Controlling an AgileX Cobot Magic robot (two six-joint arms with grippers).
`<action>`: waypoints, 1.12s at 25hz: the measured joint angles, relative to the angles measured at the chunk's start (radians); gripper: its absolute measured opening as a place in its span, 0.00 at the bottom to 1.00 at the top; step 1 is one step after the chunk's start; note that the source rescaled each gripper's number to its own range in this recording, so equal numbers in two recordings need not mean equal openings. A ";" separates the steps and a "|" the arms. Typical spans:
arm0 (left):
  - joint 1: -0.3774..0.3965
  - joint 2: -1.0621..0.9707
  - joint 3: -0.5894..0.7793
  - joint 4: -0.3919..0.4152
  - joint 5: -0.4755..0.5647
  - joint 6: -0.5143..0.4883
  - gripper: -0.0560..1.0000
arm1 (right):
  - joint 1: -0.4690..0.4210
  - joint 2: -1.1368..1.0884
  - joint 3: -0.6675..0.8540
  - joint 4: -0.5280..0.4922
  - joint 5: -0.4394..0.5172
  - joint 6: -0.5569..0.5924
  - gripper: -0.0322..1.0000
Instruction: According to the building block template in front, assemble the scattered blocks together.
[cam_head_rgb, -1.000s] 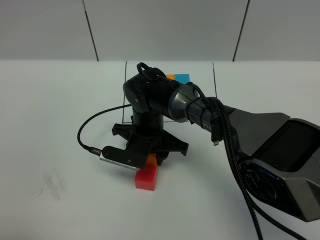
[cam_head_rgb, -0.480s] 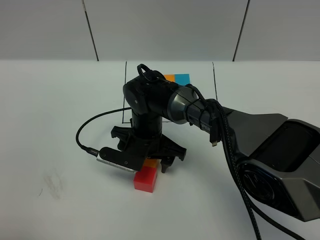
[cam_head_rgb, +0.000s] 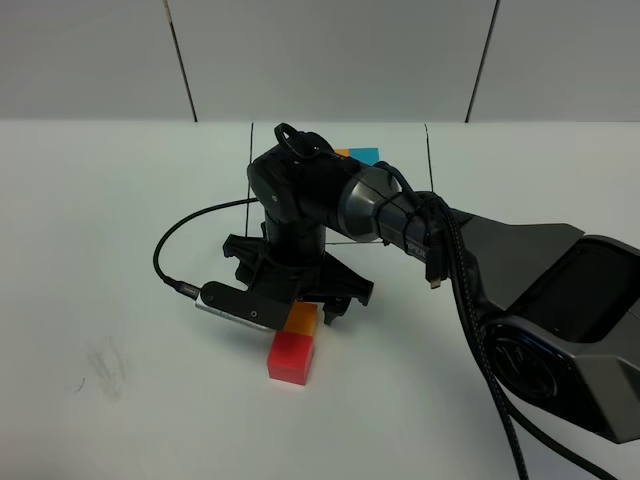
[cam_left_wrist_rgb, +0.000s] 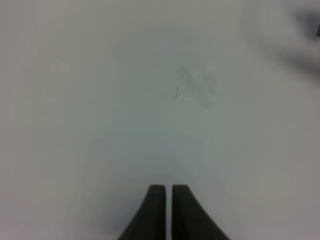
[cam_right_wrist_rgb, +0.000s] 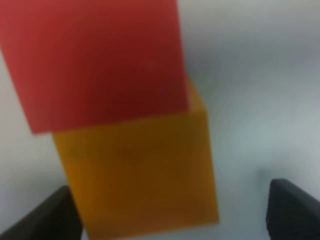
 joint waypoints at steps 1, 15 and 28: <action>0.000 0.000 0.000 0.000 0.000 0.000 0.06 | -0.002 -0.009 0.000 -0.002 -0.001 0.001 1.00; 0.000 0.000 0.000 0.000 0.000 0.001 0.06 | -0.031 -0.172 0.000 -0.171 0.012 0.292 0.95; 0.000 0.000 0.000 0.000 0.000 0.001 0.06 | -0.049 -0.203 0.001 -0.459 0.059 1.360 0.56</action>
